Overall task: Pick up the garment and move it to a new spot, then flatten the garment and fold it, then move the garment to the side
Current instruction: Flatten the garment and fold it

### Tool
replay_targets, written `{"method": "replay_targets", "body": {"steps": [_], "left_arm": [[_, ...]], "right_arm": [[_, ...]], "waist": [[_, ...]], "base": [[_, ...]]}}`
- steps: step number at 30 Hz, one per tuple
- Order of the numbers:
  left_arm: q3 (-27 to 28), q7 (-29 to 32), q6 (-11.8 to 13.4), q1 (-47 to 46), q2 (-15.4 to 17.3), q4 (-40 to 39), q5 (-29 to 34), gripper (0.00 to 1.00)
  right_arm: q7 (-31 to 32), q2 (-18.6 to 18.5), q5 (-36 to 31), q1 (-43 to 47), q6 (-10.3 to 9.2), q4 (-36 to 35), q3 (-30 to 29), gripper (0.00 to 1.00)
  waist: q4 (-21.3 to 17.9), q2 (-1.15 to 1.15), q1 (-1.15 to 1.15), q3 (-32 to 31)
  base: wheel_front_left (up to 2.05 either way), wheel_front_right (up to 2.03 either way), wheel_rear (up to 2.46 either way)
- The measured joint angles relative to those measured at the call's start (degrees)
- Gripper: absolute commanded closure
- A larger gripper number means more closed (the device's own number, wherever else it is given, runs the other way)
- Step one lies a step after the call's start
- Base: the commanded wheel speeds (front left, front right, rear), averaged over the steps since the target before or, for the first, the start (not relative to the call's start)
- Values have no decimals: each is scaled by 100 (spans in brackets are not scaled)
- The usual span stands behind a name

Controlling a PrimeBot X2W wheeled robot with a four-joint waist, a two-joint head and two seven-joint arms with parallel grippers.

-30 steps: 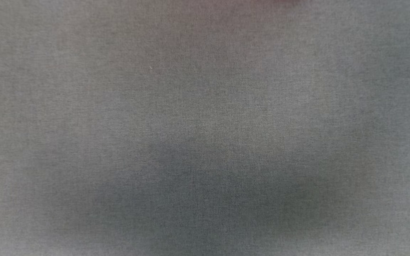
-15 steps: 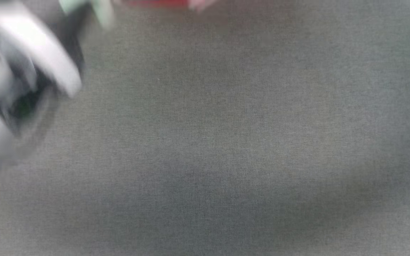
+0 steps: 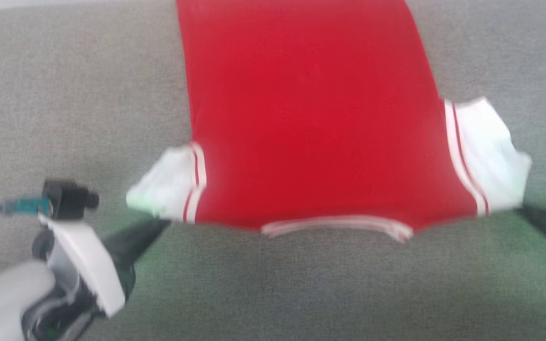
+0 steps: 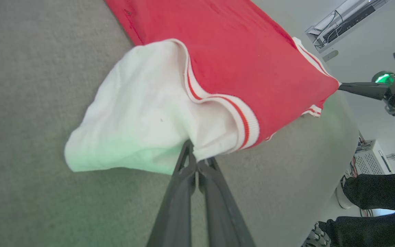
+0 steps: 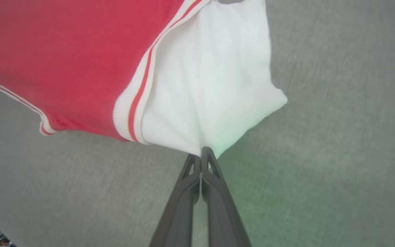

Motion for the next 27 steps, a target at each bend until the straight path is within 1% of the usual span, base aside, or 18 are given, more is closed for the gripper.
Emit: {"method": "replay_targets", "body": {"steps": [7, 8, 9, 12, 15, 17, 20, 23, 27], "left_arm": [[-23, -62, 0, 728, 405, -545, 30, 100], [-23, -62, 0, 728, 405, -545, 30, 100], [-29, -74, 0, 809, 457, -630, 30, 100], [-26, -100, 0, 1014, 654, -822, 37, 100], [-32, -160, 0, 1128, 731, -902, 94, 100], [-31, -185, 0, 1137, 692, -893, 96, 100], [-33, -114, 0, 1136, 500, -747, 156, 100], [-30, -31, 1, 1122, 190, -482, 178, 100], [-31, 129, 1, 1094, -130, -87, 144, 100]], "right_arm": [[568, -121, 63, 1538, 0, -781, -727, 100], [568, -121, 63, 1538, 0, -781, -727, 100], [656, -116, 57, 1738, -1, -898, -839, 100], [904, -34, -30, 2290, 0, -1207, -1276, 100], [1152, 160, -212, 2716, 0, -1502, -1736, 100], [1310, 375, -397, 2838, -1, -1674, -2047, 100], [1651, 710, -628, 2855, -2, -1893, -2258, 100], [2012, 993, -879, 2742, -2, -1863, -2219, 100], [2302, 1283, -1229, 2391, -2, -1526, -2004, 100]], "waist": [[-29, 0, 0, -145], [-29, 0, 0, -145], [-27, 0, 0, -150], [-24, 0, 0, -144], [-22, 0, 0, -132], [-20, 0, 0, -122], [-19, 0, 0, -95], [-12, 0, 0, -58], [-3, 0, 0, 8]], "base": [[0, 0, 0], [0, 0, 0], [0, 0, 0], [0, 0, 0], [0, 0, 0], [0, 0, 0], [0, 0, 0], [0, 0, 0], [0, 0, 0]]}}
